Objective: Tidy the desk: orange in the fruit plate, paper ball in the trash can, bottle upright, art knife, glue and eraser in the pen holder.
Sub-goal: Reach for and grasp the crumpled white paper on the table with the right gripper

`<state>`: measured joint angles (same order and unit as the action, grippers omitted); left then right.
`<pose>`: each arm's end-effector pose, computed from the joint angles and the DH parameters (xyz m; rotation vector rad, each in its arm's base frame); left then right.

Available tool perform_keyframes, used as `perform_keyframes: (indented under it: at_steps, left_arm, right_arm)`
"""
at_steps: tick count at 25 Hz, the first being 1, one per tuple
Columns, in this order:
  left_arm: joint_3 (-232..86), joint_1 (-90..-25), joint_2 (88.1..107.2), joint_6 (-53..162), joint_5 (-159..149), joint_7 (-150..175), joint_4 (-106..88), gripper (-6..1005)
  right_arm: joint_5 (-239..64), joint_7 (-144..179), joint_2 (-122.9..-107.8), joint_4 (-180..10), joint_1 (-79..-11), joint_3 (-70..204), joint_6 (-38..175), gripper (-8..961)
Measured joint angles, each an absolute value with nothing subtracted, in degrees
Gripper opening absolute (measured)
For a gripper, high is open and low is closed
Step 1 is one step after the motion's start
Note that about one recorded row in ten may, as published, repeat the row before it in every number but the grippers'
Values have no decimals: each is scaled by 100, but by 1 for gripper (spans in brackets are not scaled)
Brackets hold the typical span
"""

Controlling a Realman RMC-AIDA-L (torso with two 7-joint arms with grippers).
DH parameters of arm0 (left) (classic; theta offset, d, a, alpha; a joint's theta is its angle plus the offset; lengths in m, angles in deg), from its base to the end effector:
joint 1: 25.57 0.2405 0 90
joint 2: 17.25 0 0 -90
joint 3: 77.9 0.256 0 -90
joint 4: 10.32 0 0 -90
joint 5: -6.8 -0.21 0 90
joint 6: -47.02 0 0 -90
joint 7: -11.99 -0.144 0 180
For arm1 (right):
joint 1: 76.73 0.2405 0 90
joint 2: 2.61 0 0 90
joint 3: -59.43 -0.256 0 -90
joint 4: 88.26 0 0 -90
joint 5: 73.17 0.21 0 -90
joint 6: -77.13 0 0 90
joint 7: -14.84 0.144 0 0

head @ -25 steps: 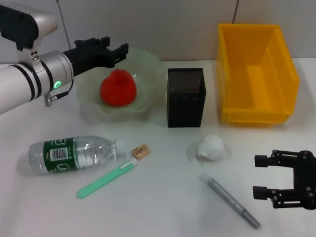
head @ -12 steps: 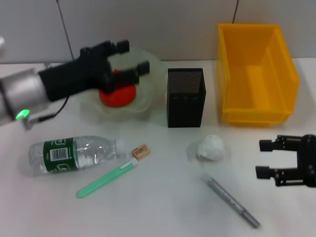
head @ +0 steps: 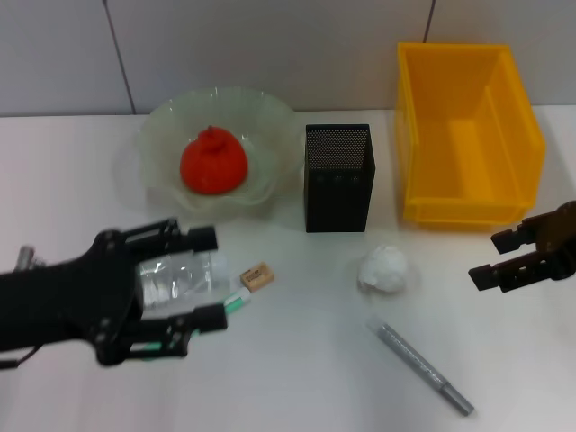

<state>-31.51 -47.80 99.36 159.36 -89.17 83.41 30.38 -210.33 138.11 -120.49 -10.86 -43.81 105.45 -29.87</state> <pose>-0.2435 0.2692 0.0393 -2.8006 -0.2589 -1.1917 0.2117 0.3361 0.0851 -2.7492 0.9478 -0.0123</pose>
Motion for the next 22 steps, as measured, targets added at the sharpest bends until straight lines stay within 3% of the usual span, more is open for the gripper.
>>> perform_keyframes:
  at_steps: [7, 22]
  left_arm:
    - [-3210, -4462, 9865, 15967, -8940, 8177, 2841, 813]
    - [-3167, -4453, 9882, 15831, -8998, 7960, 2511, 813]
  right_arm:
    - [-21953, 14851, -12141, -1180, -3615, 11232, -2627, 788]
    - [-22237, 16148, -12182, -3253, -2843, 13290, -230, 787]
